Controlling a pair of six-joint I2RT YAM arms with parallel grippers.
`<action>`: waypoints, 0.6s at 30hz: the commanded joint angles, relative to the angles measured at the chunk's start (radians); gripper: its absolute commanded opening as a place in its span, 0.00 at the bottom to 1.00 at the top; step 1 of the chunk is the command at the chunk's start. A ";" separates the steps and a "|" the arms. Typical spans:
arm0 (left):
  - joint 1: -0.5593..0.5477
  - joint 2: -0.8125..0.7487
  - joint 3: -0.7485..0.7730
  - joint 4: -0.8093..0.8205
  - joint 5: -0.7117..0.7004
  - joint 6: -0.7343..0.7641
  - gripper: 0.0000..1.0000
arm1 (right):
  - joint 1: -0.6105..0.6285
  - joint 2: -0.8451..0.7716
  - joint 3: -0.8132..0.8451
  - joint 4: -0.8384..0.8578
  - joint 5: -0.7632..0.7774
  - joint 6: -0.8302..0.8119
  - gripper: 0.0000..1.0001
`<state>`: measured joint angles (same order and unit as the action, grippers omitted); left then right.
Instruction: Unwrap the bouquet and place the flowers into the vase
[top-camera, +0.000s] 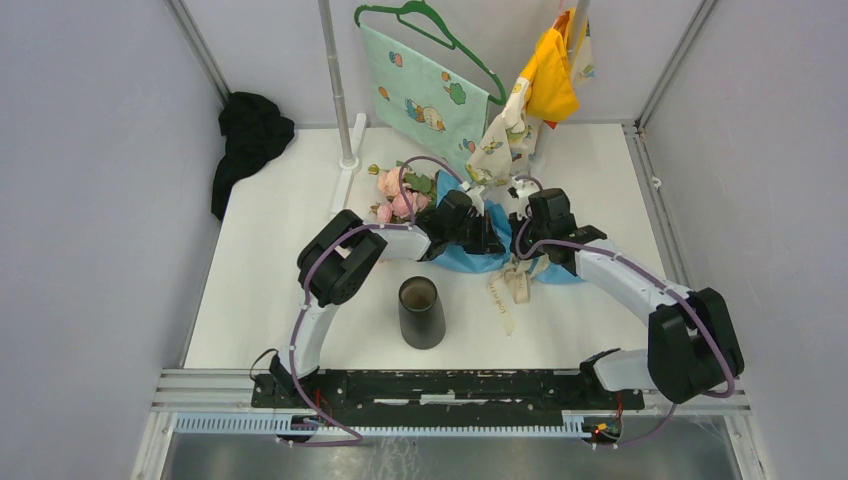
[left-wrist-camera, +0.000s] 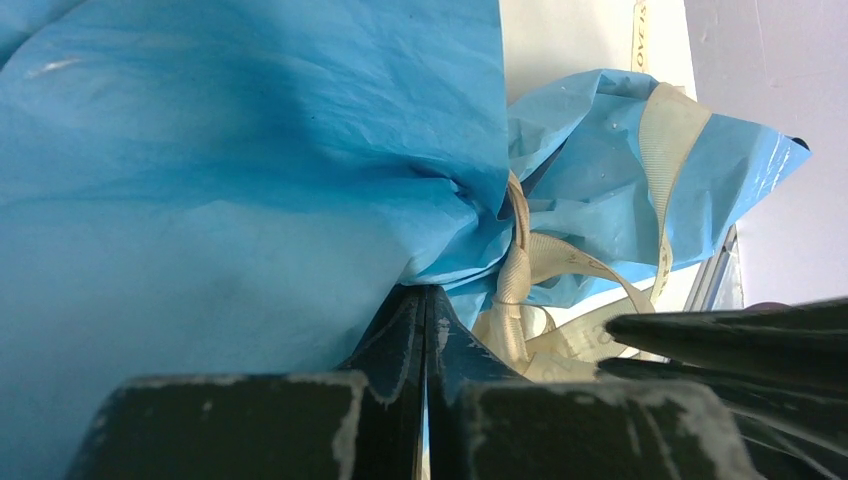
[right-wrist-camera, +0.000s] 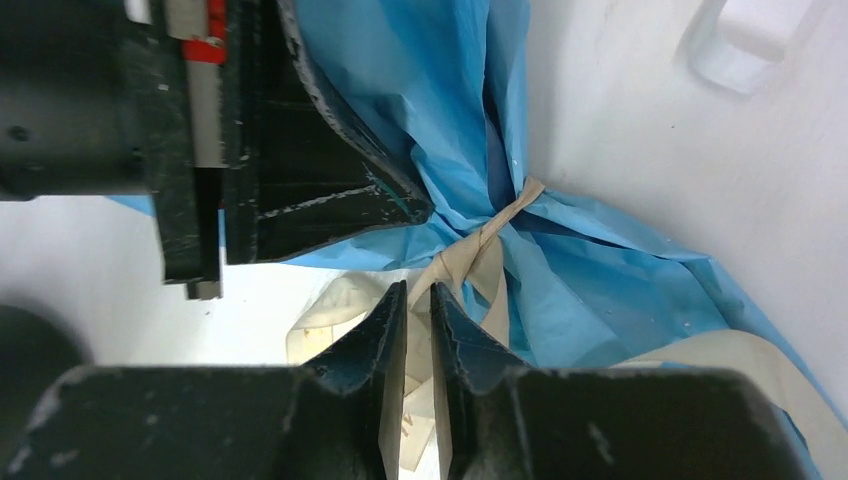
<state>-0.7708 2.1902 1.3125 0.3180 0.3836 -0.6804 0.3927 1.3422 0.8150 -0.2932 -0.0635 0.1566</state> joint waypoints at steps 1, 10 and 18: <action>0.016 -0.009 -0.035 -0.083 -0.077 0.016 0.02 | -0.006 0.019 -0.018 0.085 0.055 0.017 0.21; 0.018 -0.001 -0.035 -0.084 -0.072 0.014 0.02 | -0.061 0.105 -0.010 0.128 0.081 0.033 0.32; 0.025 -0.004 -0.044 -0.083 -0.073 0.015 0.02 | -0.082 0.181 0.018 0.167 0.014 0.053 0.33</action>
<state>-0.7692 2.1880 1.3022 0.3210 0.3817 -0.6804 0.3176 1.4963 0.7937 -0.1928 -0.0208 0.1867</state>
